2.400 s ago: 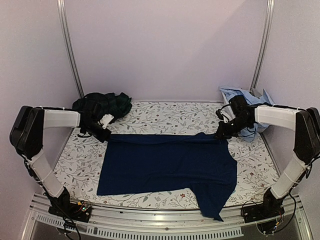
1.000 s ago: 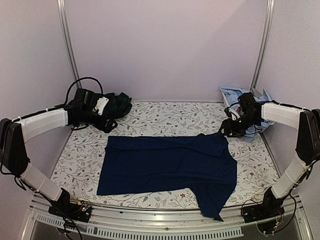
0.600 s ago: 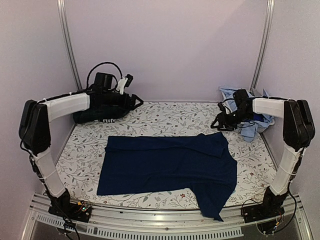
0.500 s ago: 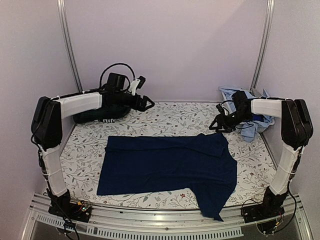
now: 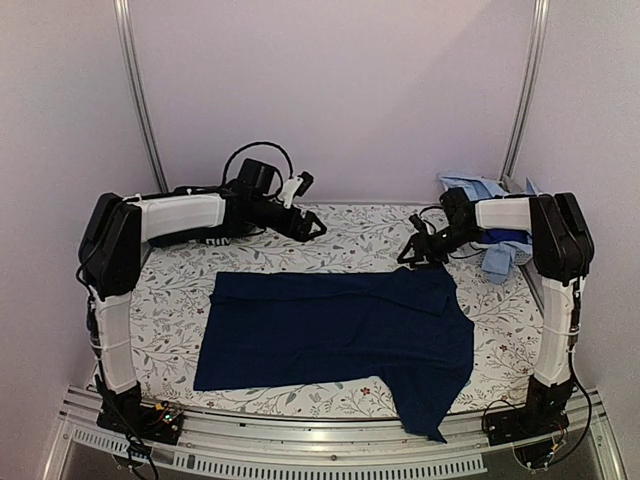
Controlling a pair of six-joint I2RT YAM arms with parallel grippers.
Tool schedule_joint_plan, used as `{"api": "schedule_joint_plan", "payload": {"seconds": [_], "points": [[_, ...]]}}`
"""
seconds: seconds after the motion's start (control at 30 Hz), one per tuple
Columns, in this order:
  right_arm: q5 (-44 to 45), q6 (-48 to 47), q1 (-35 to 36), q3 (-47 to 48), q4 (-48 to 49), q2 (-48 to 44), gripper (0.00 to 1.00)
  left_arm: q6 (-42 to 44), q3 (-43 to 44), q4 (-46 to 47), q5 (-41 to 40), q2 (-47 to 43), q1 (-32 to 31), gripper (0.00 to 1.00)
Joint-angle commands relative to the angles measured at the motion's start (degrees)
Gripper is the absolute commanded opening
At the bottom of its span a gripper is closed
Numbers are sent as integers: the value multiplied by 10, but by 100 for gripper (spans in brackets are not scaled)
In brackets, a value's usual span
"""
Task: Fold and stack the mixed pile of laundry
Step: Adjust the 1/3-folded shirt at the center of the board.
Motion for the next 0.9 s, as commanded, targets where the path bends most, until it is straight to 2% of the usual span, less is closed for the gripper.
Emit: {"api": "schedule_joint_plan", "payload": {"seconds": [0.0, 0.1, 0.13, 0.27, 0.43, 0.5, 0.6, 0.87], "points": [[-2, -15, 13, 13, -7, 27, 57, 12, -31, -9, -19, -40, 5, 96], [8, -16, 16, 17, -8, 38, 58, 13, -44, -9, -24, -46, 5, 96], [8, -18, 16, 20, -11, 40, 55, 13, -45, -9, -24, -48, 4, 96], [-3, -19, 18, 21, -14, 34, 40, 18, -51, -12, -29, -53, 6, 96], [-7, -21, 25, -2, -15, 2, 11, 20, -61, -12, -31, -58, 11, 97], [-10, -22, 29, -9, -23, -13, 4, 22, -65, -13, -32, -62, 12, 97], [-22, -25, 44, -27, -33, -38, 0, 25, -77, -14, -37, -71, 14, 97], [-29, -19, 126, -118, -54, -128, 0, 27, -133, -10, -54, -108, 26, 97]]}}
